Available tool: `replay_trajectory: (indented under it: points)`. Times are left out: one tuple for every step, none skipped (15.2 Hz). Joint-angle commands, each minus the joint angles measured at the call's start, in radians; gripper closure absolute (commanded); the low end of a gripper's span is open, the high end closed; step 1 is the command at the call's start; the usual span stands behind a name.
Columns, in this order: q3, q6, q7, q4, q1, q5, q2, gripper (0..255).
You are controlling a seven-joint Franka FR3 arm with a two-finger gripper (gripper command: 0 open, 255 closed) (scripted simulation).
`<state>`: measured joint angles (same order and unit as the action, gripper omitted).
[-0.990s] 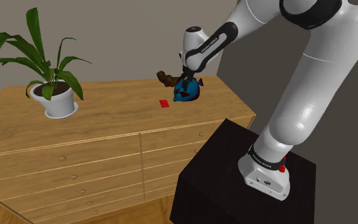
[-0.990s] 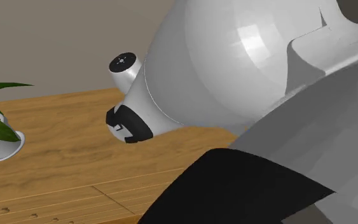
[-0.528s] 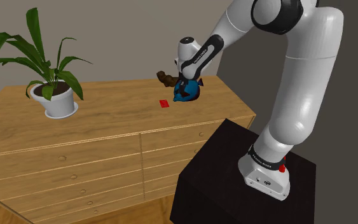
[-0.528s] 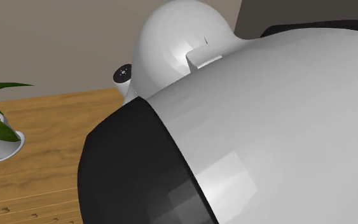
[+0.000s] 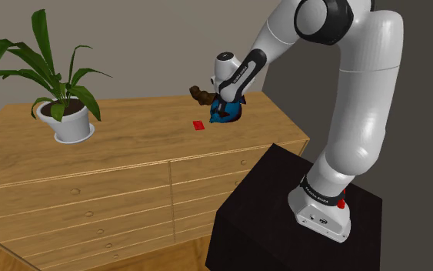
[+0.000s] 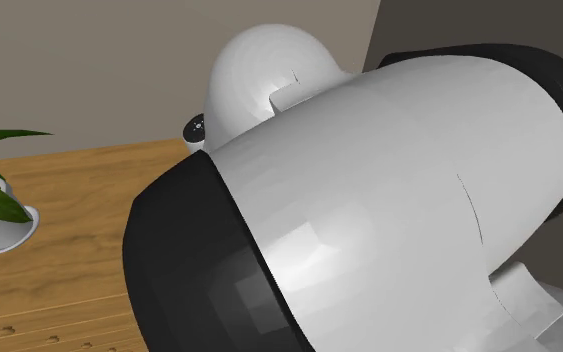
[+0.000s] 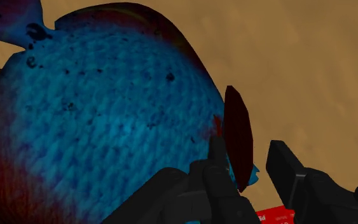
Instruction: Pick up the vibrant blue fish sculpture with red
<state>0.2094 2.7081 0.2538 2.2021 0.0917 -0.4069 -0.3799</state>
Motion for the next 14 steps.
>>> replay_trajectory:
  points:
    - [0.0, 0.002, 0.0, 0.0, 0.0, 0.0, -0.001, 255]
    - [0.0, 0.001, 0.0, 0.0, 0.0, 0.0, -0.001, 255]
    - [0.0, 0.001, 0.0, 0.0, 0.0, 0.0, -0.001, 255]
    - [0.0, 0.001, 0.0, -0.001, 0.0, 0.0, -0.002, 255]
    - [0.0, 0.001, 0.0, 0.0, 0.0, 0.0, -0.002, 255]
    - [0.0, 0.001, 0.0, -0.001, 0.0, 0.0, -0.002, 255]
    - [0.0, 0.002, 0.0, 0.0, 0.0, 0.0, -0.002, 255]
    - [0.001, 0.002, -0.001, 0.001, 0.0, -0.001, -0.001, 255]
    - [-0.001, -0.009, 0.004, 0.002, 0.0, 0.002, 0.011, 255]
    - [-0.003, -0.019, 0.008, 0.003, 0.001, 0.004, 0.023, 255]
    - [-0.004, -0.03, 0.013, 0.003, 0.002, 0.007, 0.035, 255]
    - [-0.005, -0.041, 0.018, 0.004, 0.002, 0.01, 0.046, 255]
    - [-0.007, -0.052, 0.023, 0.004, 0.002, 0.013, 0.058, 255]
    - [-0.008, -0.063, 0.027, 0.004, 0.003, 0.016, 0.069, 255]
